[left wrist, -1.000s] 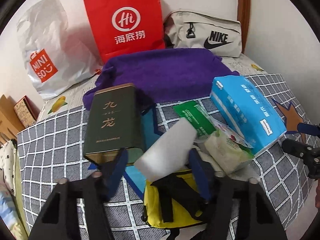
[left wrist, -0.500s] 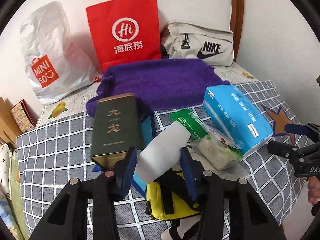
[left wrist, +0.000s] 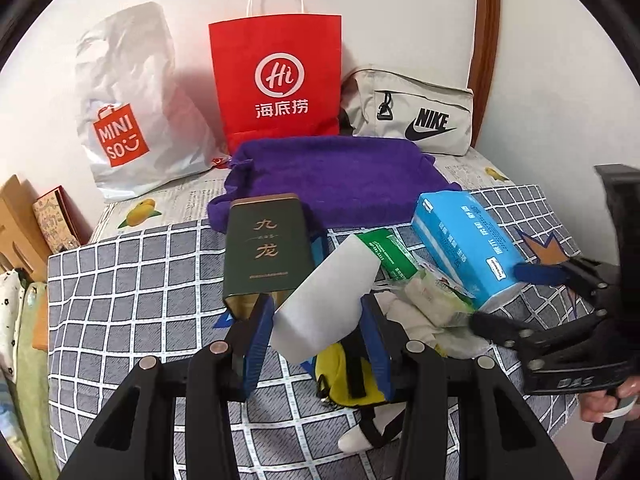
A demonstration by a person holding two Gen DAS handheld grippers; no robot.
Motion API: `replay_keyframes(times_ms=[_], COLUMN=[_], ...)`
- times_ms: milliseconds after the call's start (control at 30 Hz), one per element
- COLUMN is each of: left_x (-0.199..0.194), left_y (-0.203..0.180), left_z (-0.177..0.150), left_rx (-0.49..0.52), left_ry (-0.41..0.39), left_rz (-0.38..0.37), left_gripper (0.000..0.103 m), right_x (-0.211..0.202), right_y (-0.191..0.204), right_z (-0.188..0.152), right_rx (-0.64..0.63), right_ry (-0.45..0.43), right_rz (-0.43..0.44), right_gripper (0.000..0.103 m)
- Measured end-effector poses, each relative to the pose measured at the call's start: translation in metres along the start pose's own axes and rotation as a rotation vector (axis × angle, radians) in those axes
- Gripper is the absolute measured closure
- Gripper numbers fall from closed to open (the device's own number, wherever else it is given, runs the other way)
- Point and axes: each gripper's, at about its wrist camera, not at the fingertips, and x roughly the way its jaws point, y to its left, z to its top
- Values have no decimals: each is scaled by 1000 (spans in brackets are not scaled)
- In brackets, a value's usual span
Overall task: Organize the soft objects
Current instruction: 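Grasp and lift green soap bar with right gripper while left holds white sponge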
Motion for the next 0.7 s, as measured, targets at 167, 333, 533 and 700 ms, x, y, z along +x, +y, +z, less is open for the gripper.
replay_keyframes(times_ms=[167, 333, 533, 700], left_x=[-7, -11, -9, -8], left_y=[15, 26, 31, 33], left_z=[-6, -11, -15, -18], left_rx=[-33, -58, -77, -85], left_ry=[-6, -10, -9, -13], left_rz=[7, 5, -20, -36], left_gripper=[61, 61, 61, 61], right_x=[19, 30, 39, 17], right_y=[19, 32, 43, 43], right_z=[2, 1, 1, 3], right_rx=[-60, -142, -200, -187], right_ry=[31, 39, 48, 13], right_rz=[20, -42, -39, -13], right_gripper=[28, 38, 72, 77])
